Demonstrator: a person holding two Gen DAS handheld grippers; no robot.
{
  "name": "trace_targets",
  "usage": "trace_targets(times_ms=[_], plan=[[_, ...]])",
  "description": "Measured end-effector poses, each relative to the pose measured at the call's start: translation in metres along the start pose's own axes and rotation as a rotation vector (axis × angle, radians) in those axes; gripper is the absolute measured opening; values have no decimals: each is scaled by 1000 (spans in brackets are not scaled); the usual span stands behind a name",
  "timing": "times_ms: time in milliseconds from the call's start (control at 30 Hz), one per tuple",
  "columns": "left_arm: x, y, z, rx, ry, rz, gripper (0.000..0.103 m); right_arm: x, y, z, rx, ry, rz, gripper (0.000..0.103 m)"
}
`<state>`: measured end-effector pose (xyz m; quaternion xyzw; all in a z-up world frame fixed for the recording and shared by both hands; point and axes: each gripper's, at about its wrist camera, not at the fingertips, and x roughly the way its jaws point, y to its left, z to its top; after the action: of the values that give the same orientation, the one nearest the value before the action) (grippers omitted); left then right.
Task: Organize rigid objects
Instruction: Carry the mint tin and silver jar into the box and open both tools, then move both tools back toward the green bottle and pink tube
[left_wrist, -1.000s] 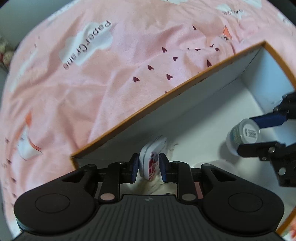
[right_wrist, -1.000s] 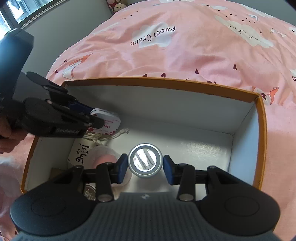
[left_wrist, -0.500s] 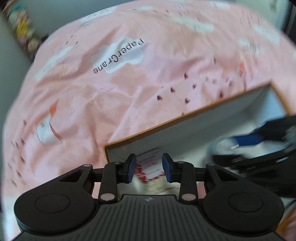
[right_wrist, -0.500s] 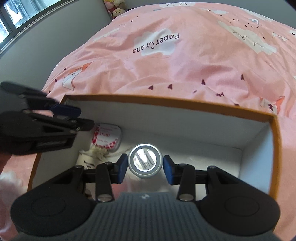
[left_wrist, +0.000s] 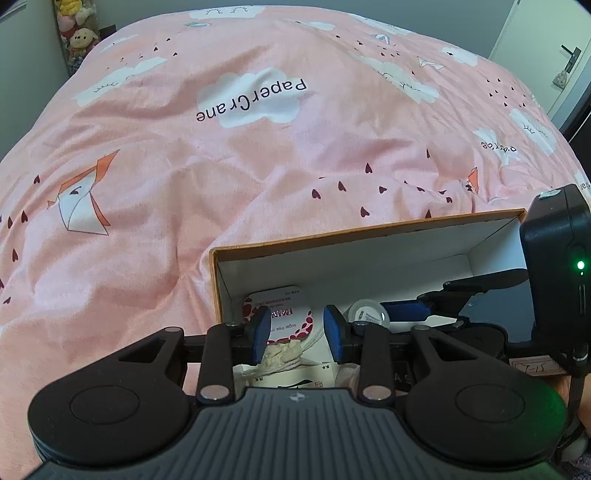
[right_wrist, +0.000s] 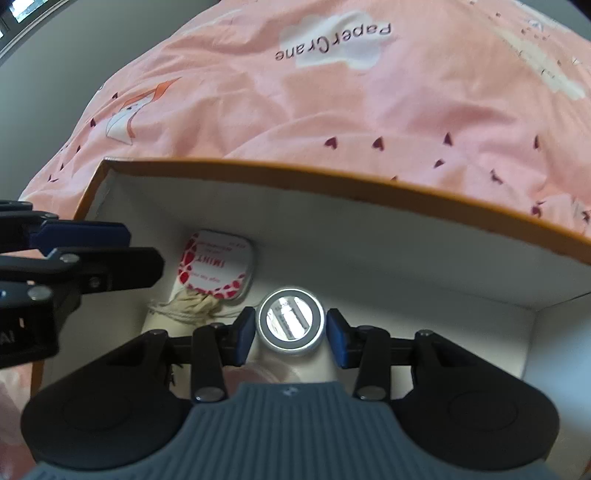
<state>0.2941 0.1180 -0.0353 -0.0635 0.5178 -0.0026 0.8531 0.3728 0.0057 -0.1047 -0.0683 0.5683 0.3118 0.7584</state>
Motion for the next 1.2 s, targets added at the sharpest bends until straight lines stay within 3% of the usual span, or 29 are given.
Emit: trace_targets(times_ms=[433, 667, 833, 1000, 1200], plan=[[1, -1, -6, 1, 2, 5, 40, -5, 12, -1, -44, -17, 30, 47], [-14, -6, -16, 22, -18, 1, 40, -28, 21, -10, -111, -65, -63, 69], [-38, -16, -27, 51, -72, 8, 40, -49, 17, -19, -95, -98, -91, 70], [-76, -31, -42, 105, -146, -13, 40, -89, 16, -33, -63, -188, -101, 70], [-112, -51, -84, 83, -274, 50, 40, -140, 24, -65, -61, -282, -90, 75]])
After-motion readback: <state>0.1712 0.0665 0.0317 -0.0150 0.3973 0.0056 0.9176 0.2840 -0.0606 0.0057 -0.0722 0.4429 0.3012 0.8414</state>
